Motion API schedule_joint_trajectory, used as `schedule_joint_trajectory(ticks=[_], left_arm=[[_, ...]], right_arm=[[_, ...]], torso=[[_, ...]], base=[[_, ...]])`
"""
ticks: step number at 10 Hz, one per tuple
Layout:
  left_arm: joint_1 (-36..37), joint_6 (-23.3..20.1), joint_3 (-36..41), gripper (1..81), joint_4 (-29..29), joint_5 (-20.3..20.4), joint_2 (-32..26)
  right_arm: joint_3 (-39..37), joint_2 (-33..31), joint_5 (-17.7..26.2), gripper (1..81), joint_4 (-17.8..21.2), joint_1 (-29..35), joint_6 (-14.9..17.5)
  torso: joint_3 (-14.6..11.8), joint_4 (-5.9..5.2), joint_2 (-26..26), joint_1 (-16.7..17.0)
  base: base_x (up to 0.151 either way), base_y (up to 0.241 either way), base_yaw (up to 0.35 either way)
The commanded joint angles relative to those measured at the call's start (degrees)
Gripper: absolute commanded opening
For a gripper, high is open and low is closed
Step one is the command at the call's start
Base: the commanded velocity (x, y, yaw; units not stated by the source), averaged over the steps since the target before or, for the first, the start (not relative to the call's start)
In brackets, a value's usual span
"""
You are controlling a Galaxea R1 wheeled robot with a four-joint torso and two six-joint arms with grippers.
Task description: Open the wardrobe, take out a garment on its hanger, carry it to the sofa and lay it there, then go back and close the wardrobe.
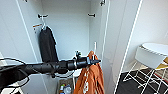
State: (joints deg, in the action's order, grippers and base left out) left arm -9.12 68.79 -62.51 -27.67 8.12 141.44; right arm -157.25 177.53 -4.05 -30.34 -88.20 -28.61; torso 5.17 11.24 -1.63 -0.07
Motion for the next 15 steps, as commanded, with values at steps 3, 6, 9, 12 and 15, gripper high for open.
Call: schedule_joint_trajectory(ticks=[3,6,9,12,15], left_arm=[[10.6,-1.6,1.8,1.0,-1.9,5.3,0.2],[10.6,-1.6,1.8,1.0,-1.9,5.8,0.2],[10.6,-1.6,1.8,1.0,-2.1,6.5,0.3],[10.7,-1.6,1.9,1.0,-2.1,6.4,0.5],[10.7,-1.6,1.6,1.0,-2.6,5.8,3.3]], right_arm=[[0.5,0.6,2.4,81.1,0.3,2.3,0.0],[0.5,0.7,2.4,81.1,0.3,2.4,0.0],[0.5,0.7,2.4,81.1,0.3,2.5,0.0],[0.5,0.7,2.4,81.1,0.2,2.5,0.0],[0.5,0.7,2.4,81.1,0.2,2.5,0.0]], torso=[[0.0,0.00,0.0,0.0],[0.0,0.00,0.0,0.0],[0.0,0.00,0.0,0.0],[0.0,0.00,0.0,0.0],[0.0,0.00,0.0,0.0]], base=[[0.000,0.000,-0.232],[0.000,0.000,-0.232],[0.000,0.000,-0.231],[0.000,0.000,-0.231],[0.000,0.000,-0.231]])
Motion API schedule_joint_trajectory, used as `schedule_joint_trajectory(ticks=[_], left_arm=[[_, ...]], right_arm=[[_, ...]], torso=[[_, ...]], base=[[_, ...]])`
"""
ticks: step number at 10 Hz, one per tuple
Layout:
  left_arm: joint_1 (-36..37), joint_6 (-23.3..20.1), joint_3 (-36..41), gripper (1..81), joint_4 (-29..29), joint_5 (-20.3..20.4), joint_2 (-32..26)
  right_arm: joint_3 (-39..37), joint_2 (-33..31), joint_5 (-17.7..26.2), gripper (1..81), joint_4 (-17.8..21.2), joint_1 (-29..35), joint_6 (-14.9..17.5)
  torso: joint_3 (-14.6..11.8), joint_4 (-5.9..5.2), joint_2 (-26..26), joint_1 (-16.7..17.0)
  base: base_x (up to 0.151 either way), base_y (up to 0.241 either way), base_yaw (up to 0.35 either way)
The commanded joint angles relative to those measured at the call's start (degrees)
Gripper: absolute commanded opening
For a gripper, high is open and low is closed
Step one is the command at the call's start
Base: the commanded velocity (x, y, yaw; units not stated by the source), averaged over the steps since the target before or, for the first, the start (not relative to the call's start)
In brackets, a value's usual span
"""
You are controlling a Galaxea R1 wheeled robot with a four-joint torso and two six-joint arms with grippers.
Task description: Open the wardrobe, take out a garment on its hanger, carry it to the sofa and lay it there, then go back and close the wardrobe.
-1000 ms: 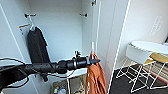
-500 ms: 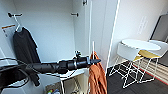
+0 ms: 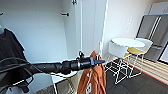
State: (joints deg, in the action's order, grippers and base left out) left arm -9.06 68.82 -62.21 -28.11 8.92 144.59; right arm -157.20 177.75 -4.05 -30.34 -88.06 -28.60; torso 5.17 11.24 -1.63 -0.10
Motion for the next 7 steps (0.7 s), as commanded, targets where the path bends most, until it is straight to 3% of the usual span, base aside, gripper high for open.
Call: schedule_joint_trajectory(ticks=[1,7], left_arm=[[10.7,-1.6,1.5,1.0,-2.2,5.1,0.0],[10.6,-2.0,6.2,1.0,-3.1,7.9,-8.6]], right_arm=[[0.3,0.4,2.4,81.1,0.3,2.2,0.0],[0.5,0.5,2.4,81.1,0.3,2.2,0.0]], torso=[[0.0,0.00,0.0,0.0],[0.0,0.00,0.0,0.0]], base=[[0.000,0.000,-0.231],[0.000,0.000,-0.231]])
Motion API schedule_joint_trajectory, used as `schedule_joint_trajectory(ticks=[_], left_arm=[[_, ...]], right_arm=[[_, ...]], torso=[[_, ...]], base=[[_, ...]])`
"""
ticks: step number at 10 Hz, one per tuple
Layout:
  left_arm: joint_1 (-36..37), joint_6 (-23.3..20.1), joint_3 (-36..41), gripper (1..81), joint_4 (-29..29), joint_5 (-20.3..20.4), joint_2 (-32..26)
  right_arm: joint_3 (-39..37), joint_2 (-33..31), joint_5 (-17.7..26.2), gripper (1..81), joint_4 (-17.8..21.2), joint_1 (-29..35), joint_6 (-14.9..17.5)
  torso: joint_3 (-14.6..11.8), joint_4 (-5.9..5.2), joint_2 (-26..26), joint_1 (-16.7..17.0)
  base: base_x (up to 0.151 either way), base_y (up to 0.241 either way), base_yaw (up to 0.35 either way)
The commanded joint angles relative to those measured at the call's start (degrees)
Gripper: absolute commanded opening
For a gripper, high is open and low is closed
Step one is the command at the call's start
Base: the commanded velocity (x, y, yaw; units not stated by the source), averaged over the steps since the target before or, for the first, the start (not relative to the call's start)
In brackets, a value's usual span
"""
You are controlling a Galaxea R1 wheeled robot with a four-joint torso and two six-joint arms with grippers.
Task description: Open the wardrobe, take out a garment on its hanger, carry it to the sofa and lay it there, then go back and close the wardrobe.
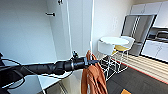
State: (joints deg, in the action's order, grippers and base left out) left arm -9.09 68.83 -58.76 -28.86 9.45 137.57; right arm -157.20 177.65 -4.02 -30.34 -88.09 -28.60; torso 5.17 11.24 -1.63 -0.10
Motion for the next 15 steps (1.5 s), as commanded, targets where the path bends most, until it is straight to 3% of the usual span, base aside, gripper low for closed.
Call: schedule_joint_trajectory(ticks=[1,15], left_arm=[[10.6,-2.1,3.2,1.0,-2.3,7.3,-2.1],[10.5,-2.0,3.6,1.0,-2.6,7.4,-1.2]], right_arm=[[0.5,0.6,2.4,81.1,0.3,2.3,0.0],[0.5,0.6,2.4,81.1,0.2,2.5,0.0]], torso=[[0.0,0.00,0.0,0.0],[0.0,0.00,0.0,0.0]], base=[[0.000,0.000,-0.231],[0.000,0.000,-0.233]])
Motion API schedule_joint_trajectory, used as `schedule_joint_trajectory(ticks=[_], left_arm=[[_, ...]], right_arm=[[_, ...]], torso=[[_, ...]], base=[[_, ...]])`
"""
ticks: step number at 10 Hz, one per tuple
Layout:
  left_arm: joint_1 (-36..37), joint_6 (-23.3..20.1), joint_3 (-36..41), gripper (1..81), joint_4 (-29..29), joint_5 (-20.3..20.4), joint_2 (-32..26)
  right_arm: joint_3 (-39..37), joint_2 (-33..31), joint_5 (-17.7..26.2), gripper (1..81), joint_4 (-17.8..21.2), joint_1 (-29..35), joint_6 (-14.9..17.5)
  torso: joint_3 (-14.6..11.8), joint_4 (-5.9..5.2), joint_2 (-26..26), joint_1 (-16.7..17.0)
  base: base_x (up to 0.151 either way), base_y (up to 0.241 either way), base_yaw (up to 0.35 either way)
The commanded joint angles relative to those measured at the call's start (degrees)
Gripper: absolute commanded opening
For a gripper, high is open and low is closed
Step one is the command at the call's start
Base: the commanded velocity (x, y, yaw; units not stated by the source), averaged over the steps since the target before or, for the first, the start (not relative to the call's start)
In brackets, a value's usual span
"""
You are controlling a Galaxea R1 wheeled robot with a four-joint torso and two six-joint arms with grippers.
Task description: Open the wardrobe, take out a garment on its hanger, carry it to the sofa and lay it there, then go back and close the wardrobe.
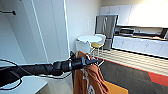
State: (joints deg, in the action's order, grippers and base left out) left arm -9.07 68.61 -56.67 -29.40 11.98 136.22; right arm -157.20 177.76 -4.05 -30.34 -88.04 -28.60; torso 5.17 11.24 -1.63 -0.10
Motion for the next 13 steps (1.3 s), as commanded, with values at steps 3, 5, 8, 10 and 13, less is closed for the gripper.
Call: schedule_joint_trajectory(ticks=[3,5,8,10,13], left_arm=[[10.5,-1.8,1.6,1.0,-2.1,4.8,0.1],[10.5,-1.8,1.6,1.0,-2.1,4.8,0.2],[10.5,-1.8,1.6,1.0,-2.1,4.9,0.0],[10.5,-1.8,1.7,1.0,-2.1,4.8,-0.2],[10.5,-1.7,2.0,1.0,-2.5,4.9,-0.7]], right_arm=[[0.5,0.6,2.4,81.1,0.2,2.5,0.0],[0.5,0.5,2.4,81.1,0.2,2.5,0.0],[0.5,0.5,2.4,81.1,0.2,2.3,0.0],[0.5,0.5,2.4,81.1,0.3,2.3,0.0],[0.5,0.5,2.4,81.1,0.3,2.3,0.0]], torso=[[0.0,0.00,0.0,0.0],[0.0,0.00,0.0,0.0],[0.0,0.00,0.0,0.0],[0.0,0.00,0.0,0.0],[0.0,0.00,0.0,0.0]], base=[[0.000,0.000,-0.237],[0.000,0.000,-0.237],[0.000,0.000,-0.237],[0.000,0.000,-0.237],[0.000,0.000,-0.237]])
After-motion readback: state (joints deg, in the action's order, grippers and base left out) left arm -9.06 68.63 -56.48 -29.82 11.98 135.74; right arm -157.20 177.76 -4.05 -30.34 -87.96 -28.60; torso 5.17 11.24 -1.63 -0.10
